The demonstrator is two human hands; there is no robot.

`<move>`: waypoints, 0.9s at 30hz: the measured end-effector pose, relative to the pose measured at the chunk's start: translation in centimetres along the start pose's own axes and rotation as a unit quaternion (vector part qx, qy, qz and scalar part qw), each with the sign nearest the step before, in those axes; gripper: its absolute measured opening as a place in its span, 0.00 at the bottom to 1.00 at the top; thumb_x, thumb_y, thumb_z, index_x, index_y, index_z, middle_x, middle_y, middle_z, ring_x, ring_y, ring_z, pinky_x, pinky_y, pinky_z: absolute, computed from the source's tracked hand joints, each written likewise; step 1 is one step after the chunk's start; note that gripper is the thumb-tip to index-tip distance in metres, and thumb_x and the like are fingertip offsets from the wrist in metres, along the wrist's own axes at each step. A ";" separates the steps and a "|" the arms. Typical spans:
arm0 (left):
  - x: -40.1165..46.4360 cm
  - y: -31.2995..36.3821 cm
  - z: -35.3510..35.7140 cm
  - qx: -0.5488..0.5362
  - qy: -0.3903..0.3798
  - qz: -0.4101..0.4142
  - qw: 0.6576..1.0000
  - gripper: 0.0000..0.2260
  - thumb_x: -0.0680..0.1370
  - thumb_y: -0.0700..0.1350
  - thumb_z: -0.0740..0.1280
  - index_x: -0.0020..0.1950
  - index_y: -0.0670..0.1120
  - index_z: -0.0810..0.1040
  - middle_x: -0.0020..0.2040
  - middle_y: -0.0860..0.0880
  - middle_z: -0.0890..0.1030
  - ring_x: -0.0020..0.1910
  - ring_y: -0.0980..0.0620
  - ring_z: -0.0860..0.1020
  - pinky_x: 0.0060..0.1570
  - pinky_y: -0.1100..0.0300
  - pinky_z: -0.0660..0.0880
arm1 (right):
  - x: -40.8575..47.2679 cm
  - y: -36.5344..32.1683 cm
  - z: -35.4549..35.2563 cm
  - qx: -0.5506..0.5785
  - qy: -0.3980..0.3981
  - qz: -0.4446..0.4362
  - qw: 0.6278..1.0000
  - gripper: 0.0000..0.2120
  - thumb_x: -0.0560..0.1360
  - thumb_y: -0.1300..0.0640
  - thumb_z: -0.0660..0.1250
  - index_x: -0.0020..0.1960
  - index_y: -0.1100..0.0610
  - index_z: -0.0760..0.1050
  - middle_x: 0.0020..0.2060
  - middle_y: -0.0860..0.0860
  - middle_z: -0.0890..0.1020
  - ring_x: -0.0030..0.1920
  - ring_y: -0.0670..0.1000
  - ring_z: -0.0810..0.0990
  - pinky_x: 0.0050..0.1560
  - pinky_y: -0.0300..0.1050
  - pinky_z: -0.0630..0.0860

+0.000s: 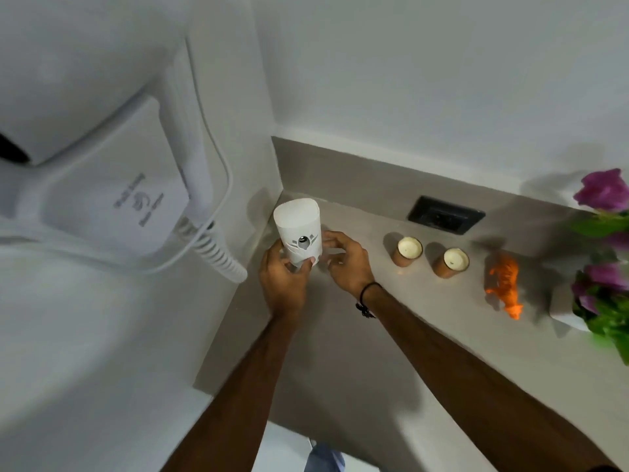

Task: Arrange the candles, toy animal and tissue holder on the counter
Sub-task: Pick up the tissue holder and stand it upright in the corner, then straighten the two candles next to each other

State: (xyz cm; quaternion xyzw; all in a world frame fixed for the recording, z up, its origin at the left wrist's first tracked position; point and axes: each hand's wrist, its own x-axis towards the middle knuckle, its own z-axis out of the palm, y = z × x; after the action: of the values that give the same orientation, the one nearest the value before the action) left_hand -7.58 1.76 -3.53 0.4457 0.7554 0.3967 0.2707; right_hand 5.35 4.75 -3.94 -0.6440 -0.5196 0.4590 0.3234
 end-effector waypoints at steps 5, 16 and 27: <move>6.1 1.5 3.3 -0.034 0.061 -0.014 0.997 0.26 0.70 0.40 0.81 0.67 0.37 0.81 0.60 0.37 0.85 0.57 0.37 0.84 0.57 0.46 0.82 | 7.0 -3.1 0.9 0.028 0.018 -0.015 0.999 0.23 0.72 0.73 0.63 0.64 0.58 0.78 0.54 0.55 0.84 0.51 0.53 0.82 0.52 0.39 0.81; 11.2 2.1 5.7 0.013 0.071 0.004 0.997 0.28 0.74 0.43 0.80 0.71 0.37 0.77 0.69 0.37 0.81 0.70 0.39 0.78 0.69 0.51 0.72 | 13.1 -3.2 2.2 -0.052 0.001 -0.030 0.998 0.19 0.74 0.69 0.67 0.64 0.60 0.77 0.51 0.55 0.83 0.48 0.48 0.78 0.42 0.21 0.73; -2.0 -1.0 7.6 -0.013 -0.129 0.048 0.990 0.21 0.79 0.37 0.72 0.71 0.36 0.77 0.65 0.36 0.80 0.60 0.40 0.82 0.64 0.56 0.75 | -7.0 8.5 -5.7 -0.060 0.238 0.089 0.965 0.10 0.69 0.63 0.70 0.47 0.53 0.82 0.37 0.47 0.85 0.40 0.51 0.84 0.47 0.45 0.81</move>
State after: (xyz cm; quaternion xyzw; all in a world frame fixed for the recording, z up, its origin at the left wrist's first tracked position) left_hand -1.31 2.44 -8.39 0.5253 0.6868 0.3578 0.3526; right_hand 13.52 -3.78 -7.64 -0.7963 -0.3951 0.2877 0.3565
